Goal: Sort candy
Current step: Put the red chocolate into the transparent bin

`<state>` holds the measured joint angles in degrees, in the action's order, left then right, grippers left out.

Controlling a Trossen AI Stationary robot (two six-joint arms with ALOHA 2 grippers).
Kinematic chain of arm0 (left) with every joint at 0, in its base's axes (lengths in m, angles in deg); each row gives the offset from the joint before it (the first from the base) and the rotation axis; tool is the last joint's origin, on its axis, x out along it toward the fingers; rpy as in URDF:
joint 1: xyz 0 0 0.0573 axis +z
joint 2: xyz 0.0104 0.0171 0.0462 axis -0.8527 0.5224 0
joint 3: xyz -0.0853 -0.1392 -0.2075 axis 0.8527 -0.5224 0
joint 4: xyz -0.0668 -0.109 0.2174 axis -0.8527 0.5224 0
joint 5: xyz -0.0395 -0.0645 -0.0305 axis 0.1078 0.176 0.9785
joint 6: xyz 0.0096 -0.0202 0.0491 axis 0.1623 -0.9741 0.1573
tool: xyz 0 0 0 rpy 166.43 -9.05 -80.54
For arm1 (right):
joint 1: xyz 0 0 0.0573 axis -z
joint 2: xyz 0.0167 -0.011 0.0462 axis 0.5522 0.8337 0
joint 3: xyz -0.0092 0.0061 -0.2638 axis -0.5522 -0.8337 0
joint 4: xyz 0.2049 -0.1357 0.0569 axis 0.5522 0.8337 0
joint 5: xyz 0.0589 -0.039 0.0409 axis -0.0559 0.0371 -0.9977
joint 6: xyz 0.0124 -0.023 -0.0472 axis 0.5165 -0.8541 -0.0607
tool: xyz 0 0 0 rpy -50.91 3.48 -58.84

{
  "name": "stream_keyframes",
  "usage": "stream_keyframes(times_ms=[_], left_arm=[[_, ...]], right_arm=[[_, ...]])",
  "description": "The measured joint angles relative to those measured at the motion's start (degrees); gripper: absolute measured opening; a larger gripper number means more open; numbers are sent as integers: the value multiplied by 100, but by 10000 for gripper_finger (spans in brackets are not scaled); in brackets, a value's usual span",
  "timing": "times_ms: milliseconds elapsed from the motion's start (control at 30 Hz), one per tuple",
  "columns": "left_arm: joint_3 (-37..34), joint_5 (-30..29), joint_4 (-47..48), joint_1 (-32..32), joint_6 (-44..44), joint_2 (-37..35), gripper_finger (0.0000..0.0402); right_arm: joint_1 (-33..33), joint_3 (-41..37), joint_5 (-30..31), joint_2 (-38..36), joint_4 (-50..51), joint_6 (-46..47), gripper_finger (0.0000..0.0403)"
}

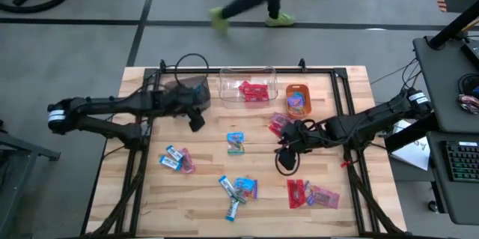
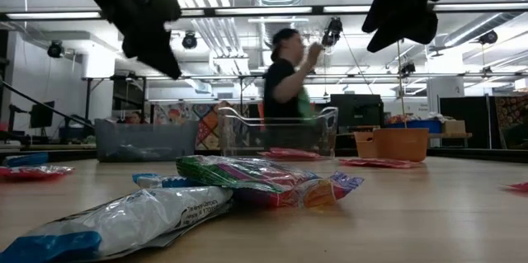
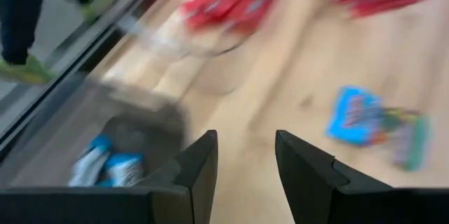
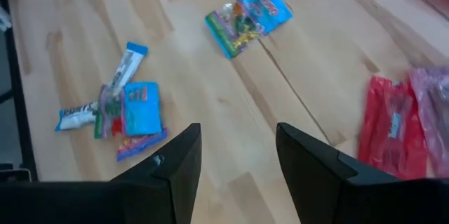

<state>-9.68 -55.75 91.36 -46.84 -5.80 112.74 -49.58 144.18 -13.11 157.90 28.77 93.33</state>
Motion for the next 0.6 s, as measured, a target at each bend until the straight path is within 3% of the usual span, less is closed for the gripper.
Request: stream_keyframes(times_ms=[233, 433, 600], left_arm=[[-2, -28, -752, -1118, 198, 111, 127], [-4, -55, -1104, -1540, 358, 317, 127], [-4, -73, -1147, -1551, 378, 479, 127]], right_arm=[[9, -2, -583, 147, 561, 736, 176], [3, -2, -2012, 731, 745, 1514, 176], [-191, -2, -3209, 1264, 1508, 1767, 176]])
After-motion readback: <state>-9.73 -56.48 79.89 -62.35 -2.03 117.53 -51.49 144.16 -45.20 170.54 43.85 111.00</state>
